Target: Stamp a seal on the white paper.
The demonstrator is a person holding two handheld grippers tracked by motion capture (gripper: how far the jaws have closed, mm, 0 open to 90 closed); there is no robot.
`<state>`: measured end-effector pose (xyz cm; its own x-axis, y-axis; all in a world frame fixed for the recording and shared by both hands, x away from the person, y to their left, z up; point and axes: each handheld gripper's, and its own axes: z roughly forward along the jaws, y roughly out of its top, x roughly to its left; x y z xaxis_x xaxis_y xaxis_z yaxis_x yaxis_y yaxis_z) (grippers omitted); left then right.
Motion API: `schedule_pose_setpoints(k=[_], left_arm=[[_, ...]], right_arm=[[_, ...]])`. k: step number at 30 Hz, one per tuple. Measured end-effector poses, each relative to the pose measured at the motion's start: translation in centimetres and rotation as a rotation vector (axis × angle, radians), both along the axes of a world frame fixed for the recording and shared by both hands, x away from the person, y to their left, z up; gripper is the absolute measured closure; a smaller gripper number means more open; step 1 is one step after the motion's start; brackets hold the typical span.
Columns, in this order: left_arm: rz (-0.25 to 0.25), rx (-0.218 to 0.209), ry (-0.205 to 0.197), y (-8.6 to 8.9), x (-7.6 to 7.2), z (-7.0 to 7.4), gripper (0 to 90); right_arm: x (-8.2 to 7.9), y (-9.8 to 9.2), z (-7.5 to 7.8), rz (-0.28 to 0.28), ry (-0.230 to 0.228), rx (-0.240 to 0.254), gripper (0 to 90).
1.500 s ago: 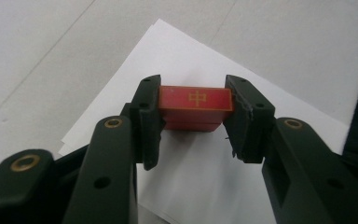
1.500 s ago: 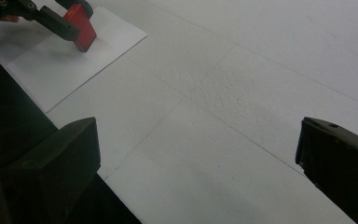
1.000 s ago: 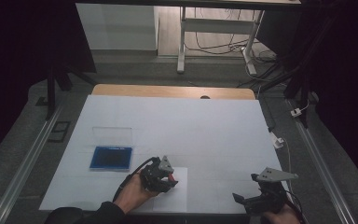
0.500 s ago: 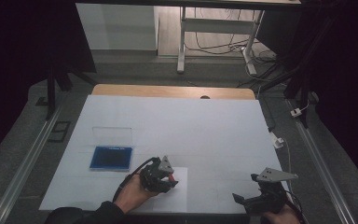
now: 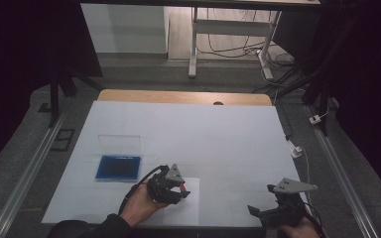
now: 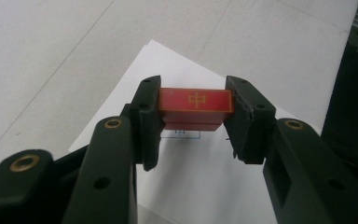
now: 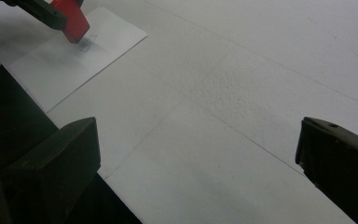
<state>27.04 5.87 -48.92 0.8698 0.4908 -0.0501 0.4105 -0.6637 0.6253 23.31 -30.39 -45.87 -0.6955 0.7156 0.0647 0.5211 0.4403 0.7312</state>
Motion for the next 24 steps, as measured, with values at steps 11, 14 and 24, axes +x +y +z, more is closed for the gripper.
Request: schedule_pose_setpoints(k=[11, 14, 24], left_arm=[[0.014, -0.021, -0.015, 1.1, -0.3, 1.2, 58.2], [0.021, -0.024, -0.018, 1.5, -0.3, 1.4, 58.2], [0.045, -0.05, -0.023, 2.4, -0.4, 2.2, 58.2]], right_arm=[[0.0, 0.0, 0.0, -0.001, -0.002, 0.001, 0.0], [0.0, 0.0, 0.0, -0.002, -0.002, 0.001, 0.0], [0.0, -0.1, 0.0, -0.002, -0.001, 0.0, 0.0]])
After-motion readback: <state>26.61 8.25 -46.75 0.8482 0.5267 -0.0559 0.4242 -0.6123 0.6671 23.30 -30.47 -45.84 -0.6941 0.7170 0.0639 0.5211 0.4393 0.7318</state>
